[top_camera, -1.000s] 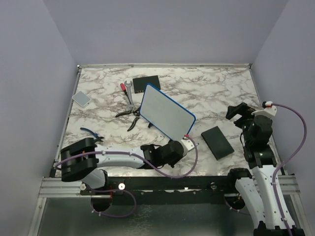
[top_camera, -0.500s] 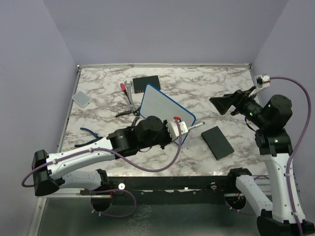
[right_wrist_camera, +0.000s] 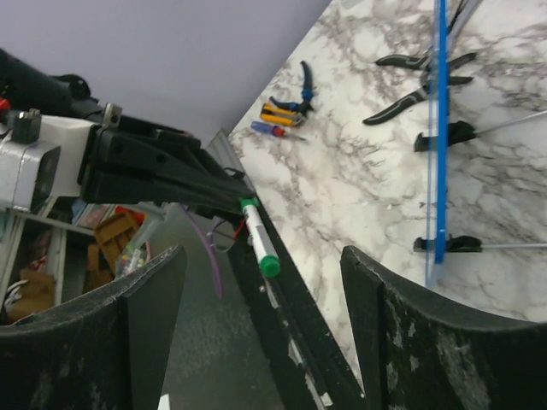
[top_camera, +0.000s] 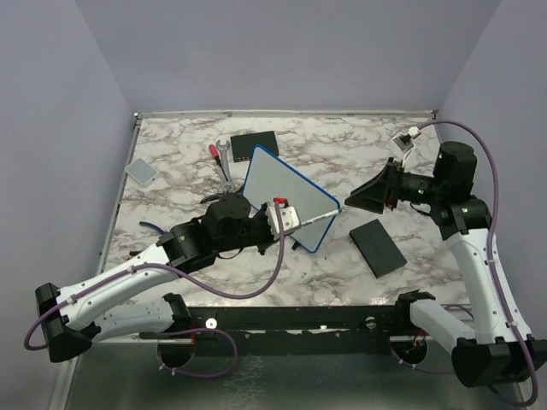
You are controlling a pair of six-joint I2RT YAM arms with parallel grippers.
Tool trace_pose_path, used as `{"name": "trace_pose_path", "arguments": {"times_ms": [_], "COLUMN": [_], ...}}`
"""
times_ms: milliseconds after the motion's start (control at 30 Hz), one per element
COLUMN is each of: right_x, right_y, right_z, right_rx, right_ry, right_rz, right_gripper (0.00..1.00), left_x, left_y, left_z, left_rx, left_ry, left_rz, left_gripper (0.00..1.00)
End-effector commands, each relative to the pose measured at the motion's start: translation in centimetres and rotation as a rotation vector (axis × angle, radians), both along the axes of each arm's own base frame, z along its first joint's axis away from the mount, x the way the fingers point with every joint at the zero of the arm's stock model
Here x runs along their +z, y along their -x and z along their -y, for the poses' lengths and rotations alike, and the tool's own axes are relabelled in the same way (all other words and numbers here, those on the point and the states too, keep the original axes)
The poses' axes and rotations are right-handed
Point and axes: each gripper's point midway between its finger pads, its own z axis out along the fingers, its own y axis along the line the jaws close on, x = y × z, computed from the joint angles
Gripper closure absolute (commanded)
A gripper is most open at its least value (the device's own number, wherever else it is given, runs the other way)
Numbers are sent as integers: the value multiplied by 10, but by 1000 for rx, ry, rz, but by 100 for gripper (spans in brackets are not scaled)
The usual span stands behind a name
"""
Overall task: Write a sentence on the whiteboard
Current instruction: Open the whiteboard marker at the center of the board.
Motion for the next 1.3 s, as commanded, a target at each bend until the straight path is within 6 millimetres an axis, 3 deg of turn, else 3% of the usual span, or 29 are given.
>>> {"name": "trace_pose_path", "arguments": {"times_ms": [0,300,800,1267], "right_x": [2,-17,-42,-53], "right_y": [23,35,30,31], "right_z": [-17,-48,-62,-66], "right_rx": [121,228,253,275], "right_ry": [-36,-19,8,32], "right_rz": [-19,-38,-73,-79], "right_gripper": [27,36,47,57], "left_x": [-1,-1,-5,-8], "left_y": [8,5,4,2], "left_z": [2,2,4,3], "left_rx": [-62,-52,-63,-60], "left_ry": [5,7,3,-3], "left_rz": [-15,-20,-36,-43], "left_gripper": [100,100,100,100]}}
